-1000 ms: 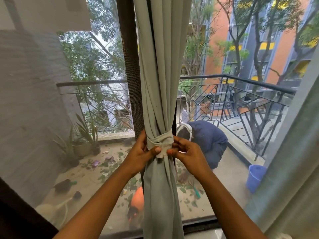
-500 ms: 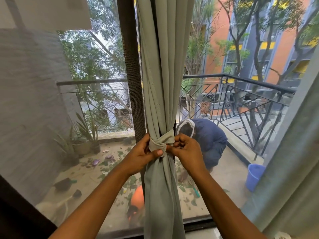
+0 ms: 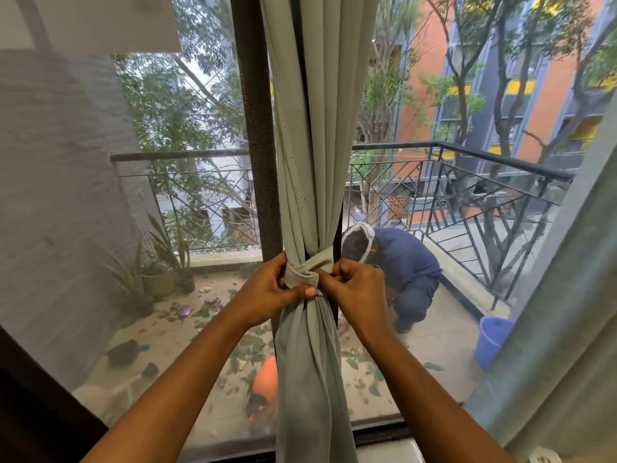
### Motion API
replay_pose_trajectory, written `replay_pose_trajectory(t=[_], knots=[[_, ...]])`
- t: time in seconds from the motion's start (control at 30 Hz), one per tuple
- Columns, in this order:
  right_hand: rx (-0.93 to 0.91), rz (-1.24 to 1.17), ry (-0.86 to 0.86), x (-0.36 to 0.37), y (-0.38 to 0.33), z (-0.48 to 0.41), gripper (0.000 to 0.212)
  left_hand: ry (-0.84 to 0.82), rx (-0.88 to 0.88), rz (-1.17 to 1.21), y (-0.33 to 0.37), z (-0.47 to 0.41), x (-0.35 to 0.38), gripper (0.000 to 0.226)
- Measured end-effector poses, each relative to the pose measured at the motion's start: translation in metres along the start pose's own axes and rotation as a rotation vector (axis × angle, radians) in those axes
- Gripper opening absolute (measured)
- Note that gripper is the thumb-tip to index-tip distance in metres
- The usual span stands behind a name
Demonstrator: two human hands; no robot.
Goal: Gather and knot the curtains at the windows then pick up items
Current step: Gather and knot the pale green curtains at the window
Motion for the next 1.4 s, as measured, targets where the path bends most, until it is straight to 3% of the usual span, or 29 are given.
replay_pose_trajectory(t=[0.13, 0.33, 0.43, 0.67, 0.77, 0.93, 1.1, 1.2, 1.27, 1.4], knots=[[-0.010, -0.073, -0.051, 0.003, -0.002, 0.004, 0.048, 0.058, 0.011, 0.022, -0.005, 0.002, -0.005, 0.058], [-0.006, -0.100, -0.186, 0.003, 0.003, 0.002, 0.023, 0.218, 0.074, 0.048, -0.006, 0.000, -0.003, 0.055], [0.009, -0.092, -0.183, 0.000, 0.006, -0.002, 0.025, 0.237, 0.086, 0.085, -0.011, -0.005, -0.001, 0.053], [-0.011, -0.011, -0.226, 0.004, 0.011, -0.003, 0.013, -0.083, 0.042, 0.139, -0.015, 0.001, 0.019, 0.063], [-0.018, 0.055, -0.326, 0.010, 0.013, -0.002, 0.023, -0.134, 0.008, 0.075, -0.016, 0.003, 0.013, 0.078], [-0.048, 0.151, -0.371, 0.011, 0.009, -0.001, 0.036, 0.042, 0.068, -0.093, -0.005, -0.003, -0.004, 0.048], [-0.108, 0.243, -0.321, 0.013, 0.007, -0.002, 0.024, 0.252, 0.086, 0.002, -0.008, -0.002, -0.011, 0.023], [-0.085, 0.216, -0.201, 0.013, 0.014, -0.001, 0.041, 0.359, 0.141, 0.040, -0.007, -0.003, -0.012, 0.018], [-0.039, 0.181, -0.133, 0.011, 0.022, 0.000, 0.049, 0.372, 0.150, 0.087, -0.010, -0.007, -0.012, 0.016], [0.057, 0.082, -0.215, 0.021, 0.023, 0.005, 0.030, 0.282, 0.089, 0.247, -0.029, -0.009, -0.007, 0.019]])
Point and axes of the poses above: each hand's wrist, its own z-axis away from the middle knuckle, its own x-axis out of the palm, y = z × x, the point moved 9 cm from there along -z, towards the middle knuckle, and after that the axes turned 8 degrees about -x, right-handed, at the moved point
